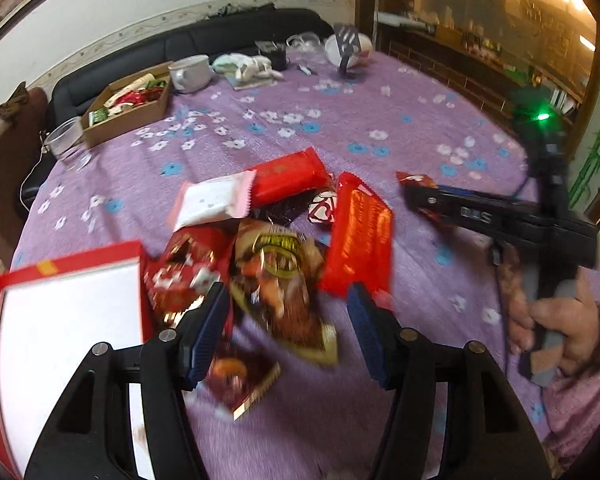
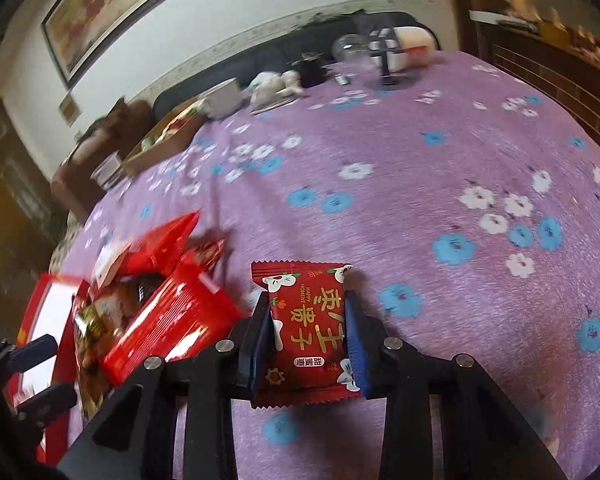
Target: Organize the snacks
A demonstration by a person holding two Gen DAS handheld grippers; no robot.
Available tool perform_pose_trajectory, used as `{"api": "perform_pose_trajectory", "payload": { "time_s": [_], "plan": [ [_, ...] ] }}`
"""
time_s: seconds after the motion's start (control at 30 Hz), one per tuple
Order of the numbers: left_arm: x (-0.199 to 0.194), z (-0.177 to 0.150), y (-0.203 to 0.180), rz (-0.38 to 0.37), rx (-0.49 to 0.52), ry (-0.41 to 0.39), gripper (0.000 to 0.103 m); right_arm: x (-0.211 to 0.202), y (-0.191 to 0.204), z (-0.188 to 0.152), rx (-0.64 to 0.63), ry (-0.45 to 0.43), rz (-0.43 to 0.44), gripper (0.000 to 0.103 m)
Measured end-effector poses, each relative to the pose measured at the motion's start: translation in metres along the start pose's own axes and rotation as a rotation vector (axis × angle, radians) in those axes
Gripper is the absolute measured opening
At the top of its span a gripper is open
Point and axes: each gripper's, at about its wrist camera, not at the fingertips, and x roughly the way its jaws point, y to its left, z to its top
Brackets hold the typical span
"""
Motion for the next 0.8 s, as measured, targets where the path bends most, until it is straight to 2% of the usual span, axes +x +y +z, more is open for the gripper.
{"api": "perform_pose_trajectory", "payload": {
  "time_s": [0.17,0.27,0.33,0.5,0.8],
  "plan": [
    [0.023,0.01,-0.006,0.007,0.052,0.025,0.059,-0.001,0.001,0.0,-0.009,0.002,0.0,0.037],
    [0.023,0.012,-0.005,0.028,0.054,0.013,0.037,0.002,0.003,0.001,-0.017,0.004,-0.004,0.039],
    [0.024,0.013,-0.003,0.009,0.036,0.006,0.032,0.004,0.004,0.002,-0.019,0.004,-0.005,0.039],
    [0.022,0.004,-0.015,0.051,0.067,-0.016,0.027,0.005,0.004,0.002,-0.017,0.003,0.0,0.039],
    [0.003,-0.022,-0.013,-0.019,-0.071,-0.065,0.023,0.005,0.002,0.003,-0.005,-0.008,0.034,0.035]
  ]
}}
